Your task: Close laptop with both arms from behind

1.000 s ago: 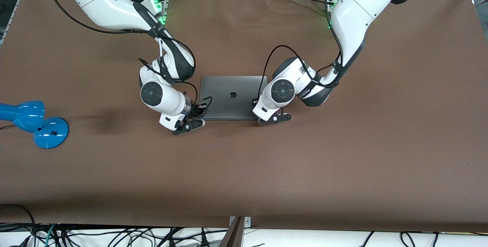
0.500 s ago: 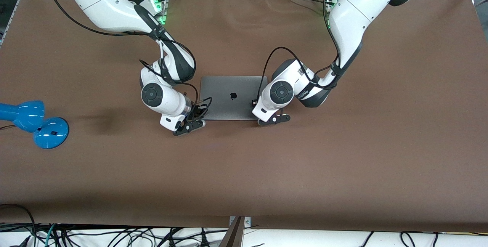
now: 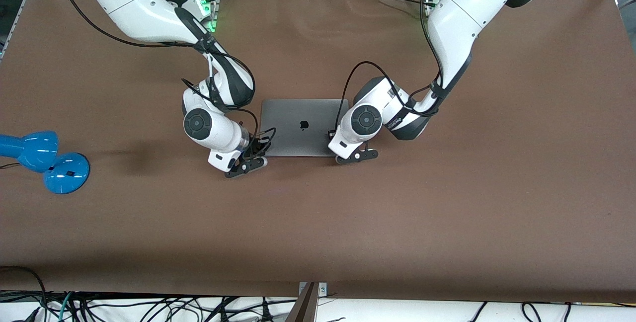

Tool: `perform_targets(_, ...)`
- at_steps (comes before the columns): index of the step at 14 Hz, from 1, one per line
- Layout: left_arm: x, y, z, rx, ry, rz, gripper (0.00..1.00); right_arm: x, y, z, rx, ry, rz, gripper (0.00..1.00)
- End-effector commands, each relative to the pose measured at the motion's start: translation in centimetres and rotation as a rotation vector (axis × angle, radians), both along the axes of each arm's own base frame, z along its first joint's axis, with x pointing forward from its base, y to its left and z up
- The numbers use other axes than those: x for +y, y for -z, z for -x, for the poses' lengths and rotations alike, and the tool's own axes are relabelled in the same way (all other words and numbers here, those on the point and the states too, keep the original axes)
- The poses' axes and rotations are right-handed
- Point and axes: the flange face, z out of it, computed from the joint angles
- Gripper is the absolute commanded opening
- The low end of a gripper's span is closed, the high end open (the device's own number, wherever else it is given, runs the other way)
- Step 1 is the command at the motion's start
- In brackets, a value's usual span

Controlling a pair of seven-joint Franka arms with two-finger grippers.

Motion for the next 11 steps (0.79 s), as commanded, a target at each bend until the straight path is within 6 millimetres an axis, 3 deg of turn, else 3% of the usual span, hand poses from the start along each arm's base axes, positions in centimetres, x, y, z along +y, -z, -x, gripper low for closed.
perform_targets(1, 1.1, -1.3, -1.7, -0.047, -0.009, -0.019, 1.0, 0.0, -0.2, -0.2, -0.005, 0.009, -0.006, 0.0)
perform_targets(4, 1.3, -4.3, -1.6, -0.055, 0.01, -0.037, 1.0, 0.0, -1.8, -0.7, -0.023, 0.011, -0.012, 0.0)
perform_targets(5, 1.5, -5.5, -1.5, -0.052, 0.016, -0.05, 1.0, 0.0, -2.9, -0.8, -0.033, 0.01, -0.011, 0.0)
perform_targets(7, 2.2, -7.9, -1.2, -0.039, 0.046, -0.08, 1.0, 0.1, -6.5, -1.2, 0.009, 0.049, -0.021, 0.1)
perform_targets(9, 3.0, -10.7, -0.6, -0.039, 0.099, -0.088, 1.0, -0.2, -11.1, -1.2, 0.109, 0.099, -0.022, 0.37)
perform_targets(11, 3.8, -13.3, 0.7, -0.059, 0.109, -0.103, 1.0, -2.3, -15.6, -1.5, 0.149, 0.129, 0.003, 0.56)
